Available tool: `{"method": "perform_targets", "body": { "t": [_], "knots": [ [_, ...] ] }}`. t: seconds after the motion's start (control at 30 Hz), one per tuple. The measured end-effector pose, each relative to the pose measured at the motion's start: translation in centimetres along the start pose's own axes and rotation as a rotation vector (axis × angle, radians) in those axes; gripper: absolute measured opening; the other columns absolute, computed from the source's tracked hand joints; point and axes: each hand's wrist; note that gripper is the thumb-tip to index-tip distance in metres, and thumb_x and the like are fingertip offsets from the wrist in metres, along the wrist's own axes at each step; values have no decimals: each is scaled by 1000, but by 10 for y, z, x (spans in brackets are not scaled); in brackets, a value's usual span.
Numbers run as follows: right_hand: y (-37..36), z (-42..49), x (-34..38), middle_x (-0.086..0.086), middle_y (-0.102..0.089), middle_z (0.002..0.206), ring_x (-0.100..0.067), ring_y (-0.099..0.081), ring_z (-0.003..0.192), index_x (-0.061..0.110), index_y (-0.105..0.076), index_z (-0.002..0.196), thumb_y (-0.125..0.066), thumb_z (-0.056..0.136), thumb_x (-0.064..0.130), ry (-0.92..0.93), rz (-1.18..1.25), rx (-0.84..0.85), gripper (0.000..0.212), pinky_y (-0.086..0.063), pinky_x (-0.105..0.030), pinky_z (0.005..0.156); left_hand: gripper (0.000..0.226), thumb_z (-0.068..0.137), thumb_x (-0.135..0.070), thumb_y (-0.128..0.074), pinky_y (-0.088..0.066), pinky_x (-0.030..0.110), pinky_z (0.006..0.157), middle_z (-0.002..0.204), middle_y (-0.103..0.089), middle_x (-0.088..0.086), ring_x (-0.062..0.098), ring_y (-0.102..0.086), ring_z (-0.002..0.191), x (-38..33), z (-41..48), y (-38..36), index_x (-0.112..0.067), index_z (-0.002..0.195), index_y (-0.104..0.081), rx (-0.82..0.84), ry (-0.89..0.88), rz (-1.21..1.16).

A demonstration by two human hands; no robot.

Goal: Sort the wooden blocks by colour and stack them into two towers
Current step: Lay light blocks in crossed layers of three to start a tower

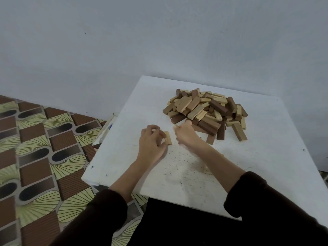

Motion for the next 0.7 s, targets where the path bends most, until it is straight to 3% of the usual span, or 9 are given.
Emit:
{"method": "perform_targets", "body": {
  "t": [0.07,0.13,0.2,0.3,0.43,0.53,0.6,0.7],
  "knots": [
    [1,9,-1,-4,-37,75,-22,-37,69,15,-38,72,-53,89,24,26,-115,-57,24,-36,-33,66,30,71,-18,-75,-34,33,88,127,-50,5,24,-39,113,2,2,3,-11,98,-66,154,-61,10],
    [5,12,-3,-6,-40,66,-24,-41,72,11,-42,58,-62,85,22,58,-191,-104,35,-41,-37,69,38,71,-19,-79,-29,30,93,134,-45,3,22,-34,119,3,5,6,-12,106,-64,252,-104,6],
    [8,11,-3,-9,-48,62,-25,-51,68,1,-58,65,-66,84,19,76,-233,-83,27,-47,-36,66,38,74,-15,-77,-27,26,94,133,-47,1,19,-33,118,3,8,10,-13,109,-63,284,-116,-1],
    [7,15,-7,-12,-65,78,-25,-64,79,-4,-68,86,-68,86,21,95,-373,-68,26,-56,-37,76,32,78,-11,-74,-28,21,90,124,-52,-3,11,-33,109,3,11,13,-13,108,-64,324,-85,-80],
    [8,15,-5,-10,-65,83,-25,-64,84,-1,-66,88,-60,90,18,120,-513,-21,20,-54,-35,74,45,72,-16,-81,-24,8,89,125,-49,-5,10,-31,111,5,15,18,-16,113,-63,375,-81,-110],
    [17,12,-2,-15,-63,105,-27,-60,97,-4,-63,103,-46,91,-1,230,-542,13,20,-50,-36,83,69,68,-21,-85,-27,22,97,132,-42,-3,16,-30,118,10,19,27,-21,129,-52,458,-69,-97],
    [25,7,0,-11,-53,119,-22,-52,103,2,-55,119,-47,91,-1,336,-531,90,29,-43,-29,84,79,67,-19,-85,-35,27,95,134,-40,-2,18,-34,117,13,21,35,-23,135,-45,506,-44,-113],
    [32,2,-2,-5,-46,129,-12,-46,98,9,-44,132,-62,87,10,410,-512,276,48,-36,-22,81,86,67,-11,-84,-39,8,79,129,-41,-2,12,-46,98,13,24,42,-19,140,-39,553,-34,-130]
  ]
}}
Point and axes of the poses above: each hand's wrist, its own z-axis towards the middle knuckle, its own y-axis out of the back of the hand, x = y × z
